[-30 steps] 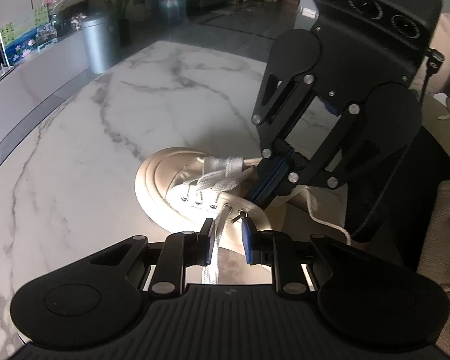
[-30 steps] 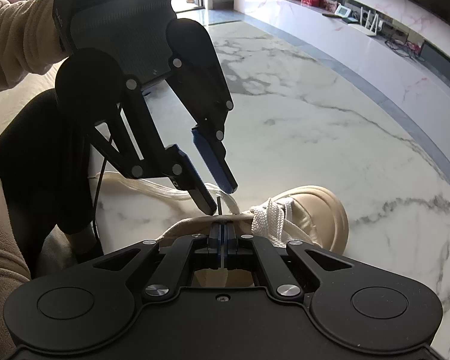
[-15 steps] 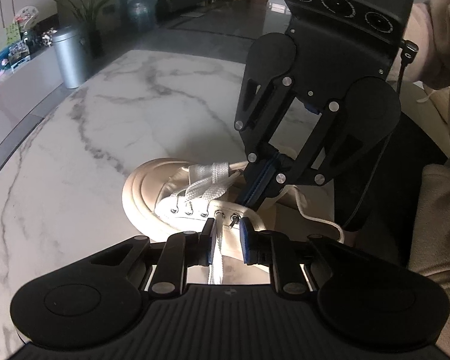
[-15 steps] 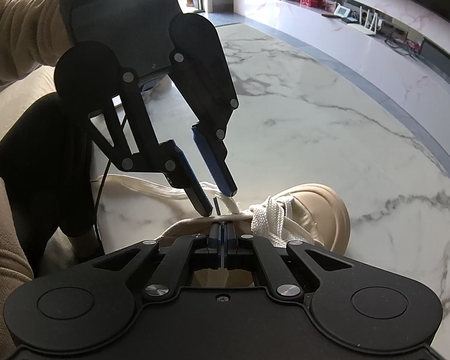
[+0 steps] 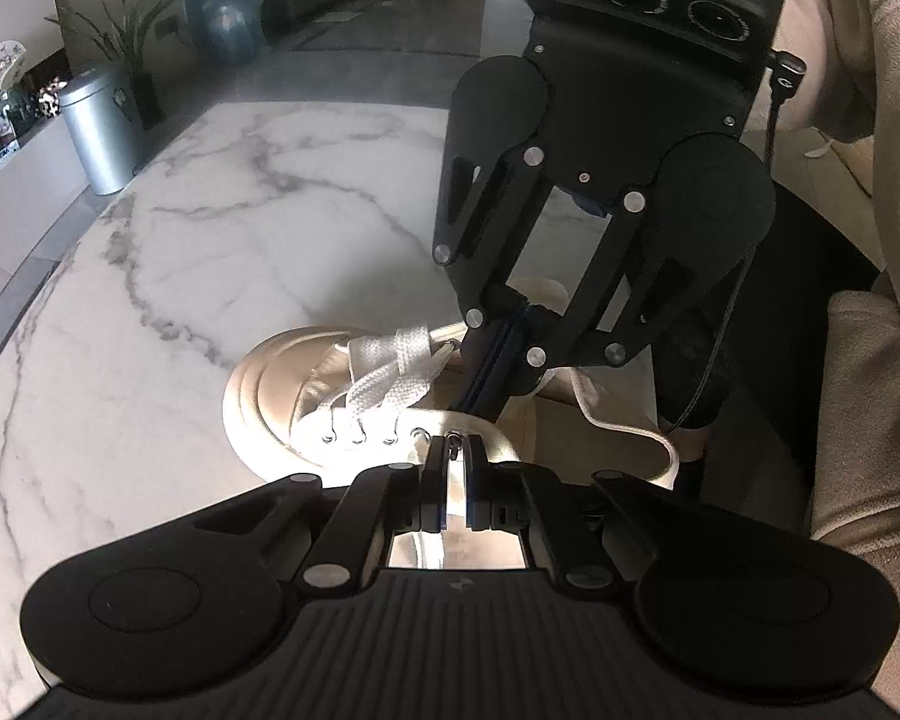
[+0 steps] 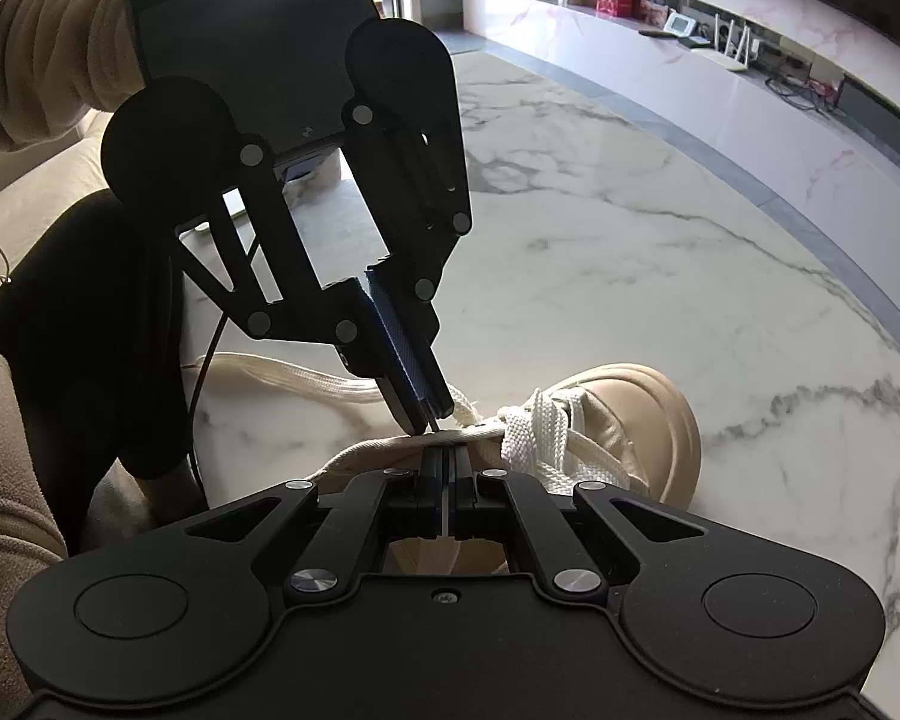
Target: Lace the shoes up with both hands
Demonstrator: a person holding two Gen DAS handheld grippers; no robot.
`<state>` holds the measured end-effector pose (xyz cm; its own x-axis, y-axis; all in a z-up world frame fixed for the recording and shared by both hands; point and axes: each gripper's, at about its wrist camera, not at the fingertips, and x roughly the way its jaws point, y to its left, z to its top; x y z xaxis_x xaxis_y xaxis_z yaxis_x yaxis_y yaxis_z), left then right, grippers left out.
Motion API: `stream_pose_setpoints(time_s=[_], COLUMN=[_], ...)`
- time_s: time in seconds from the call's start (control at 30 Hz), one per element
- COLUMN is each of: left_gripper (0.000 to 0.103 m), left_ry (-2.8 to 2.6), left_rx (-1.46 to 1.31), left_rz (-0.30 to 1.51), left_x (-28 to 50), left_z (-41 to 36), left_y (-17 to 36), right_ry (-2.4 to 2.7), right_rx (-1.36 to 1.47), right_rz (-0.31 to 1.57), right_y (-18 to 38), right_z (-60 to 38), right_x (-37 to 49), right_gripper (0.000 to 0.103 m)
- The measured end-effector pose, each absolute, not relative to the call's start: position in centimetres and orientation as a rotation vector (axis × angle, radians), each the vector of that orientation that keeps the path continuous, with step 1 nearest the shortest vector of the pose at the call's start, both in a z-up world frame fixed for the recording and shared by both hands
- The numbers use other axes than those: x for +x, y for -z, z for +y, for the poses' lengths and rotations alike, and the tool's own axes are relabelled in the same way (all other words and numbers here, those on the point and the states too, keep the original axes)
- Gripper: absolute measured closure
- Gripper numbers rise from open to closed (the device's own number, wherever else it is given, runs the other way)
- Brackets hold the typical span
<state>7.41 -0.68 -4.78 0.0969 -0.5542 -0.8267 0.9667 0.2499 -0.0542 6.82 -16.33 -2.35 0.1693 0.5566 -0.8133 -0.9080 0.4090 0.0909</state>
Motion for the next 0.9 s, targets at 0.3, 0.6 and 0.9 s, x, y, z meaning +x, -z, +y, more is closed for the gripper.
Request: stream_pose_setpoints(time_s=[0.3, 0.6, 0.9], left_gripper=[0.100, 0.101, 0.102], left_ry=[1.049, 0.860, 0.679], left_rx=[0.518, 0.417, 0.470], left_rz=[0.894, 0.884, 0.821], left_x=[6.1, 4.2, 1.4], left_z=[-0.6, 0.8, 2.2], left_y=[4.4, 2.7, -1.6], right_ry=[-0.991, -0.796, -0.629], right_rx=[-0.400, -0.232, -0.131], right_rz=[0.867, 0.921, 0.988], right_y=[0.9, -0.2, 1.6], right_z=[-18.1, -20.3, -20.4], right_x=[4.9, 0.8, 0.3], right_gripper=[0.072, 0.070, 0.070])
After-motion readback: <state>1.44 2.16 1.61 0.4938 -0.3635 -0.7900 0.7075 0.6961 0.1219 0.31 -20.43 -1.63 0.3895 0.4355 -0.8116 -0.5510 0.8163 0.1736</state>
